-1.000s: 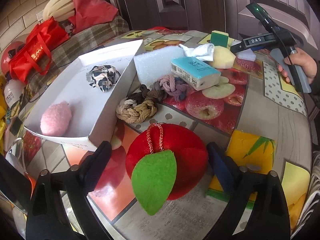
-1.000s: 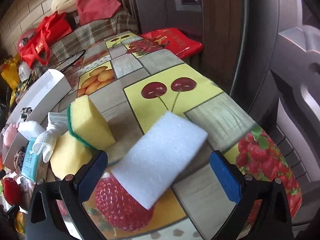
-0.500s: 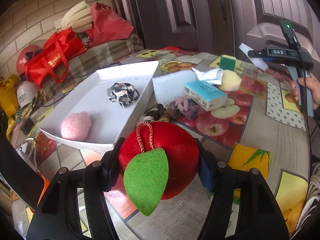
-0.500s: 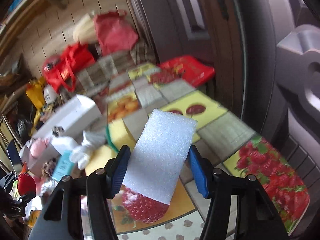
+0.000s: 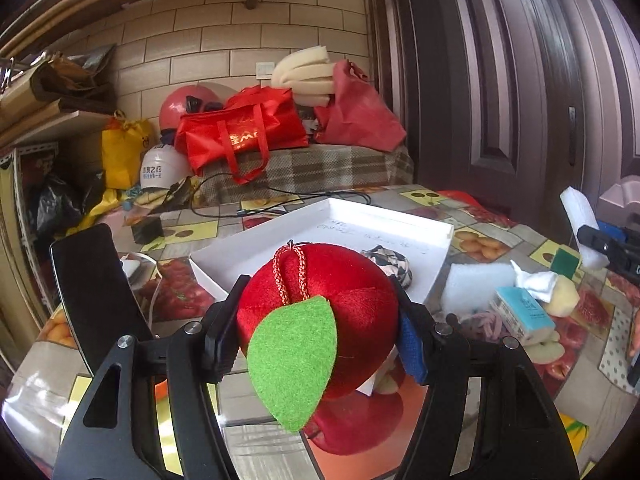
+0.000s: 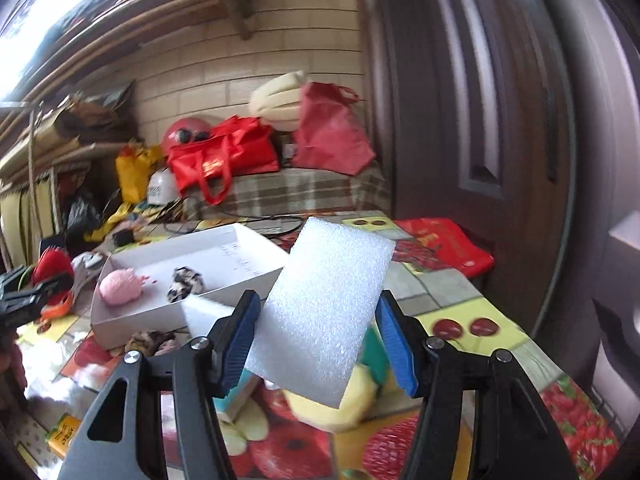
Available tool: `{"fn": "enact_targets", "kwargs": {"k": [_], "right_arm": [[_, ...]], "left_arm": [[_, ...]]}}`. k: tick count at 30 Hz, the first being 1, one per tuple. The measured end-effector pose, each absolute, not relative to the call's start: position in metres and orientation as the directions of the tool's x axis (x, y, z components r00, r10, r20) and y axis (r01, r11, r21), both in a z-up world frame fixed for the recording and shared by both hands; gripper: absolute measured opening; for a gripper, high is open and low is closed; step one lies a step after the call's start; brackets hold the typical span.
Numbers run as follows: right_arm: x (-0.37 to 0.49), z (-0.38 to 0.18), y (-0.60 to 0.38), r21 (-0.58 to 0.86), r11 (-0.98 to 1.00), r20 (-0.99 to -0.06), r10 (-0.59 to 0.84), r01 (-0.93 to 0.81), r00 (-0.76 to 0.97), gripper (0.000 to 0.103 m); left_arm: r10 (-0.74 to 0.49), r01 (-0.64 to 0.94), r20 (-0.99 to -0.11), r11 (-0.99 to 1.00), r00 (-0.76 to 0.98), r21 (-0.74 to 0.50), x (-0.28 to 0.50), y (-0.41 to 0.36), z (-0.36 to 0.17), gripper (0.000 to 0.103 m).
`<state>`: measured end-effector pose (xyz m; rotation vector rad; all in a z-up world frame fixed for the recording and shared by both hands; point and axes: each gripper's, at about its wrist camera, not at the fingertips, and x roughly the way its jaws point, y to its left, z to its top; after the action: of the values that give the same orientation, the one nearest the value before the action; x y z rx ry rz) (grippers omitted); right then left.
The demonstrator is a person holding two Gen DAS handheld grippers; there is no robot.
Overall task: Organize soft objects
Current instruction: 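Carry the apple plush and foam block to the white tray and release both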
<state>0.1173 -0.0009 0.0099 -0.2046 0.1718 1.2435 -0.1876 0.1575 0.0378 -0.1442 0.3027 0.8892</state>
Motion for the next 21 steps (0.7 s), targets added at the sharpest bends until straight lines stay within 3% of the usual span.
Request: {"fn": "enact_targets", "kwargs": {"k": [21], "right_arm": [[0.056,-0.005,0.072,-0.174,0.12,-0.307,0.936,-0.977,0.169,0.06]], "left_arm": [[0.788,-0.827,-0.323,0.562,0.524,0.03,-0.162,0.178,0.034,0.066]]}}
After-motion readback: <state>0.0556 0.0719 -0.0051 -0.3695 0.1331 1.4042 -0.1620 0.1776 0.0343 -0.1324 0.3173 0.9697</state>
